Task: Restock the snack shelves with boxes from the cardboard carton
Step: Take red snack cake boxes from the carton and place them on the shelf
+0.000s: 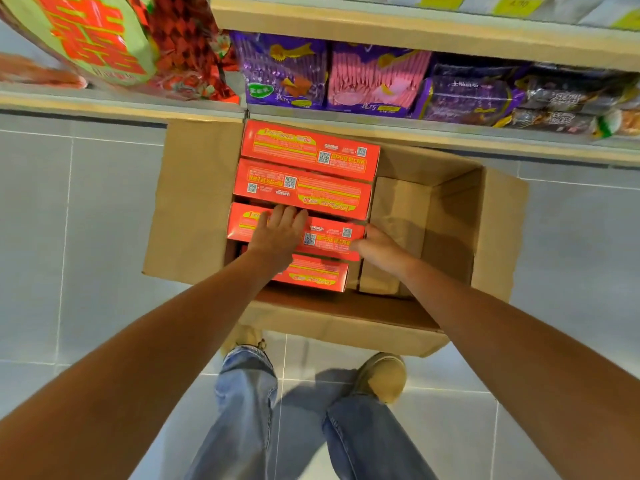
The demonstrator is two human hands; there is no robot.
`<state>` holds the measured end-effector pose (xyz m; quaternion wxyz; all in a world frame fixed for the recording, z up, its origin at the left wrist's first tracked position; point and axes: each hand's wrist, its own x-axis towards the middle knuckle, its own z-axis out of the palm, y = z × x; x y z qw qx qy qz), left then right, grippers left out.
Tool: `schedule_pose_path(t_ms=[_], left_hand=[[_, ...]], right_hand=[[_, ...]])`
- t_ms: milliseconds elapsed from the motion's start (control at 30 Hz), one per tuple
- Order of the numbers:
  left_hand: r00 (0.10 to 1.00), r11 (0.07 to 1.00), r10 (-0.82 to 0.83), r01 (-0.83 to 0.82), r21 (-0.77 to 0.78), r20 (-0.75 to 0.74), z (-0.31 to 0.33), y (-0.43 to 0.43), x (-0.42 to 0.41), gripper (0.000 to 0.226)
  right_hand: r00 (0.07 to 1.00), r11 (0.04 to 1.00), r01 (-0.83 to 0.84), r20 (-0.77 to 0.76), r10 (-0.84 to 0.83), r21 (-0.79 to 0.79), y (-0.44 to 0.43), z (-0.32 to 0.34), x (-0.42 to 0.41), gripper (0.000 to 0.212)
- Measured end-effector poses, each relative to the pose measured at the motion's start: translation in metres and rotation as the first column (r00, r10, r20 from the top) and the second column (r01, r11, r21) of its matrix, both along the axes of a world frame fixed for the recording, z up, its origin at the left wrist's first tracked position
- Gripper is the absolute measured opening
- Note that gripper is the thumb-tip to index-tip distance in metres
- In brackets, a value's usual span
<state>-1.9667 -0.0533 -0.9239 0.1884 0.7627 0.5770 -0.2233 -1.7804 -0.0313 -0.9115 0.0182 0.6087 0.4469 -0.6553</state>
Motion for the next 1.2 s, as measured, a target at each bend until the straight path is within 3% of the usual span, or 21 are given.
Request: schedule_pose_path(t_ms=[167,300,433,600,767,867,900,1033,1100,1200], left_hand=[[0.998,0.998,-0.060,0.059,0.008,0.018,0.003,0.005,-0.005,0.064],[0.995,0.996,-0.019,0.028,-0.087,0.101,0.042,0.014,-0.019,0.077],[0.971,0.983,0.021,0.023,-0.183,0.236,0.106,0.040,-0.031,0.087],[0.891,0.962,0.155,-0.038,-0.269,0.427,0.219,0.092,-0.037,0.068],[0.879,0.988,0.037,0.039,-0.149,0.475,0.366,0.142,-0.042,0.073],[0.885,0.995,-0.066,0.092,-0.033,0.462,0.457,0.159,-0.047,0.067],[0.888,0.994,-0.083,0.105,-0.023,0.453,0.465,0.159,-0.047,0.066],[0.885,0.989,-0.134,0.145,0.009,0.446,0.576,0.174,-0.060,0.069],[0.894,0.985,-0.171,0.164,0.052,0.414,0.637,0.176,-0.064,0.073],[0.893,0.975,-0.220,0.186,0.124,0.393,0.725,0.177,-0.072,0.061]], right_hand=[[0.999,0.998,-0.036,0.006,0.036,-0.048,0.002,0.005,0.006,0.029],[0.991,0.992,-0.127,0.032,0.128,-0.020,0.014,0.046,0.014,0.070],[0.973,0.972,-0.228,0.044,0.226,0.050,0.040,0.111,0.018,0.079],[0.991,0.978,-0.137,0.032,0.133,0.158,0.086,0.217,0.021,0.087],[0.979,0.922,-0.200,0.018,0.205,0.333,0.126,0.357,0.025,0.081],[0.975,0.886,-0.216,0.039,0.220,0.410,0.148,0.408,0.040,0.098],[0.976,0.887,-0.209,0.030,0.216,0.413,0.151,0.410,0.040,0.095],[0.978,0.840,-0.202,0.055,0.202,0.503,0.142,0.565,0.011,0.048],[0.971,0.811,-0.228,0.067,0.229,0.539,0.138,0.624,0.006,0.046],[0.971,0.770,-0.238,0.120,0.208,0.592,0.138,0.706,0.001,0.057]])
